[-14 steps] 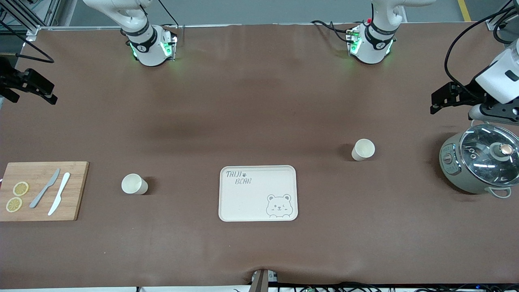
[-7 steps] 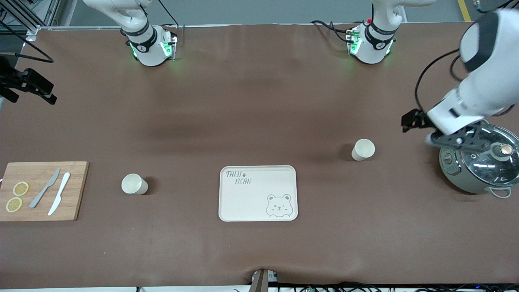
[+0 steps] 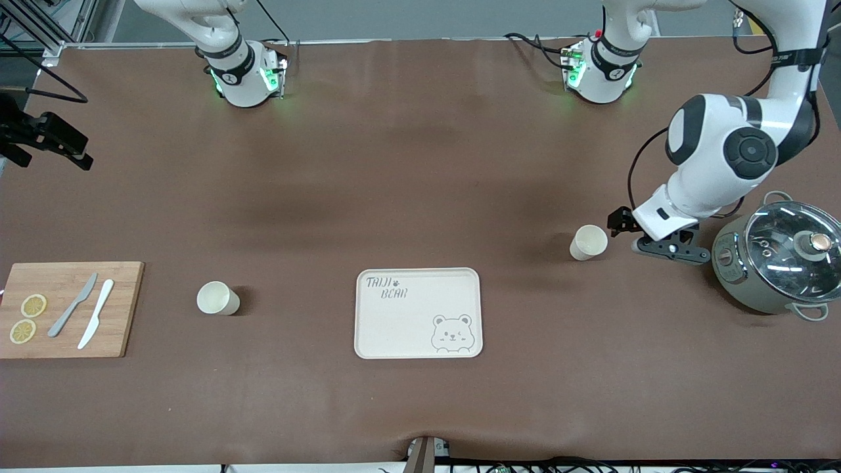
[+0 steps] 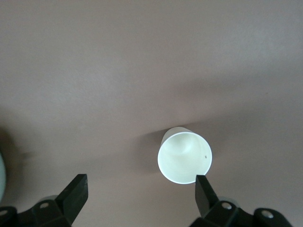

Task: Place white IKEA cup upright on tray with both arms
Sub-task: 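Move the left gripper down over the white cup beside the pot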

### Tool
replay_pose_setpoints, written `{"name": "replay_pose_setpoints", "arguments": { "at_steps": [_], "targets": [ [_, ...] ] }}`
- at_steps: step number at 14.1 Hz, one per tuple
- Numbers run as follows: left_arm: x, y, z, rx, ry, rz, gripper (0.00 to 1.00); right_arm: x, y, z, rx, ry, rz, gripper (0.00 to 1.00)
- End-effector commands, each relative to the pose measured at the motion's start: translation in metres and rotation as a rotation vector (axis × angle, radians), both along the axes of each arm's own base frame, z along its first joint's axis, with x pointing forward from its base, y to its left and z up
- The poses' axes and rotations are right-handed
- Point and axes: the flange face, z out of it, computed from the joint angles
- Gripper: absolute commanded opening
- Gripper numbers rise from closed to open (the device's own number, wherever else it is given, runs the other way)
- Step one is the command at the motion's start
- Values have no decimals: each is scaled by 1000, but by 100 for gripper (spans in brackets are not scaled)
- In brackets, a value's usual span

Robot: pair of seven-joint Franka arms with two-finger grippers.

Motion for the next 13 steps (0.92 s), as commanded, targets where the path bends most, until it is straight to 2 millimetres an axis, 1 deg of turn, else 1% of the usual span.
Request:
{"name": "replay_pose_setpoints", "arguments": {
  "at_steps": [1, 4, 6, 8, 9, 10, 13],
  "targets": [
    [-26, -1, -19, 2, -45, -7, 100, 3, -3, 5, -9, -6, -1, 100],
    [-34, 0, -43, -5, -67, -7, 100, 4, -2, 2, -9, -1, 2, 100],
    [-35, -1, -53, -7, -70, -10, 100, 6, -2, 0, -1, 0, 1, 100],
    [-36, -1, -64, -9, -70, -9, 100, 8, -1, 1, 0, -12, 5, 100],
    [-36, -1, -72, -9, -69, -12, 100, 9, -1, 0, 0, -16, 5, 100],
    [-35, -2, -79, -12, -77, -14, 100, 11, 4, 0, -2, -29, 14, 100],
    [-32, -3, -102, -19, -90, -14, 100, 11, 2, -1, 9, -23, 9, 100]
  ]
}}
